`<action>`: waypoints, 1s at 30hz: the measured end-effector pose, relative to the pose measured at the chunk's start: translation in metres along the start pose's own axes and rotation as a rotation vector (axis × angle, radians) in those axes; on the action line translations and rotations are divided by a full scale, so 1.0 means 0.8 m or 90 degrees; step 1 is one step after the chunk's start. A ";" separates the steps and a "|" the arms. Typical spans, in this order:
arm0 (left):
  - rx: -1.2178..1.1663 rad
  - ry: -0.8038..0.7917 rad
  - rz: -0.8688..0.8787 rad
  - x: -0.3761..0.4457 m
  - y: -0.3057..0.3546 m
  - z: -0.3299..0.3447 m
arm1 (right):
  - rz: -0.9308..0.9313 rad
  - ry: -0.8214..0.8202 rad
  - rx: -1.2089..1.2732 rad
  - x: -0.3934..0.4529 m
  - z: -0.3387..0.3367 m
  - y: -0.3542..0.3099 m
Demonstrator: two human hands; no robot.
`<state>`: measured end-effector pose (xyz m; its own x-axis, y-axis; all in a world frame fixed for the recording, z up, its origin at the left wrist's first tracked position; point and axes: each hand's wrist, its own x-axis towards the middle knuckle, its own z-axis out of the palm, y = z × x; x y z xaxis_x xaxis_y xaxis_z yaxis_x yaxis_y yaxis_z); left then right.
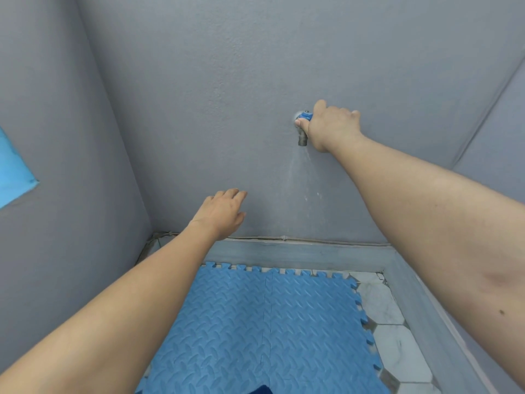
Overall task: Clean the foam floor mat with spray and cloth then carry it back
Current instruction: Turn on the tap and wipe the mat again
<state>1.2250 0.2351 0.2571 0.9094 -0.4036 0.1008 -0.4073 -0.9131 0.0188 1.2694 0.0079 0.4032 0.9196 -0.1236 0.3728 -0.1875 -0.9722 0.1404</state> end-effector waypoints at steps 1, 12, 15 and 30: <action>0.000 0.000 0.001 0.000 -0.001 0.001 | -0.001 0.002 -0.001 0.000 0.000 0.000; 0.005 0.005 0.002 0.000 0.002 0.022 | -0.005 0.025 0.021 -0.002 0.004 0.001; 0.004 0.001 -0.002 -0.001 0.004 0.029 | -0.015 0.029 0.033 -0.003 0.005 0.003; -0.004 0.087 -0.001 -0.043 -0.024 0.083 | -0.045 0.073 0.239 -0.019 0.021 0.017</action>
<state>1.2072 0.2628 0.1872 0.8900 -0.3905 0.2352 -0.4072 -0.9130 0.0250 1.2585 -0.0071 0.3837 0.8776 -0.0509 0.4767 0.0337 -0.9853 -0.1673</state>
